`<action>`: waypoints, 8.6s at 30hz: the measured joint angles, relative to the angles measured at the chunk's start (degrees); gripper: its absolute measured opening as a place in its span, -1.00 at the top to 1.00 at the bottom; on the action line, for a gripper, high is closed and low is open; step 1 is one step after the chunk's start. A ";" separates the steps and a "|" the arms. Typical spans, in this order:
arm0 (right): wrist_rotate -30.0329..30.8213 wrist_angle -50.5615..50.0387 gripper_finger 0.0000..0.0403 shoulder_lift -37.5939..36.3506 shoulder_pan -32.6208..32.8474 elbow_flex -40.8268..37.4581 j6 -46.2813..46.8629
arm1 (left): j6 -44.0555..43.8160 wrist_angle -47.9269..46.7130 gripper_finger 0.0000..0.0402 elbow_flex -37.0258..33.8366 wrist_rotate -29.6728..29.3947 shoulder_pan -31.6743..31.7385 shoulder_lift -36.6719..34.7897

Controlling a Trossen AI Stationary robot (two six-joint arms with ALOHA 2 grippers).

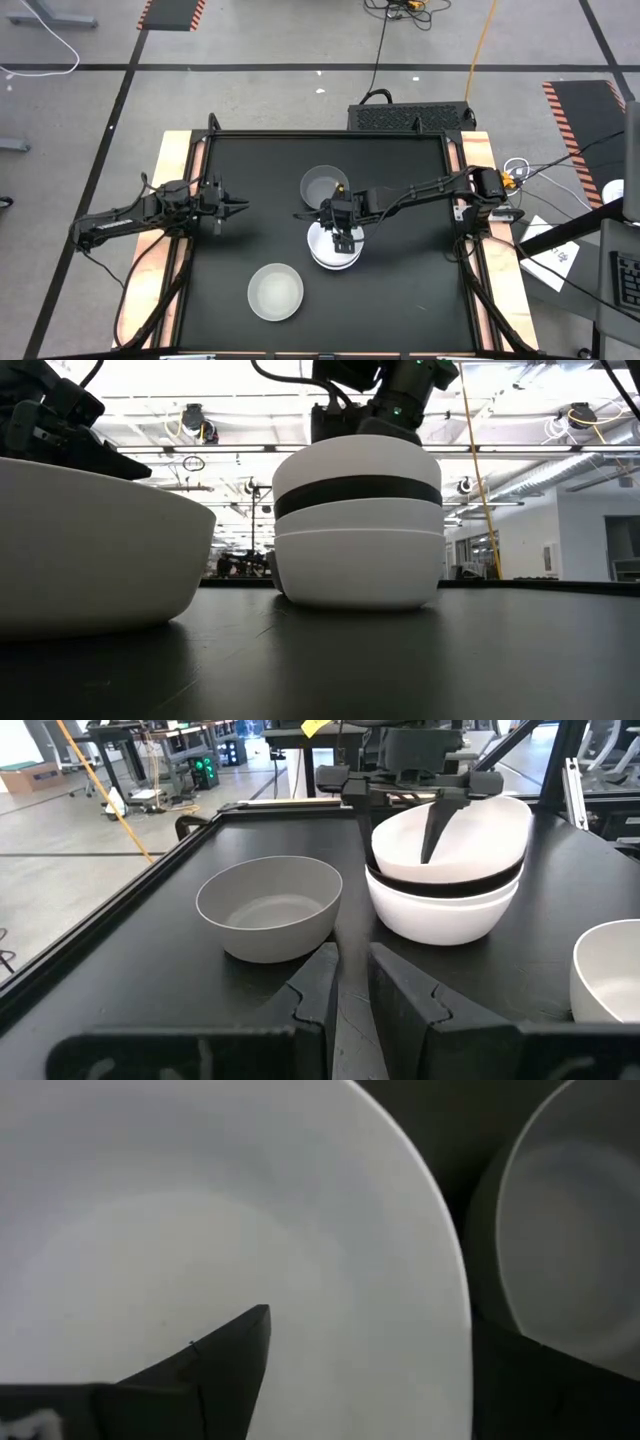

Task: Nest bowls inside each other
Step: Stack the white bowl on the black bowl, then stack the gray bowl on the white bowl

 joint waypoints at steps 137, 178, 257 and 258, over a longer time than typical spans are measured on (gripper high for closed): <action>-6.49 61.15 1.00 -87.09 -5.99 -79.95 13.16 | 0.02 -0.24 0.70 0.00 -0.36 0.00 0.11; -6.96 52.76 1.00 -88.61 -5.97 -80.17 9.65 | -9.15 7.57 0.70 0.00 4.61 -10.72 0.11; -8.51 48.96 1.00 -88.59 -5.95 -80.17 10.55 | -59.84 6.46 -0.42 20.98 -19.24 -45.05 62.96; -8.51 48.90 1.00 -88.59 -5.95 -80.17 10.55 | -60.04 6.30 -0.42 20.98 -19.02 -45.05 63.78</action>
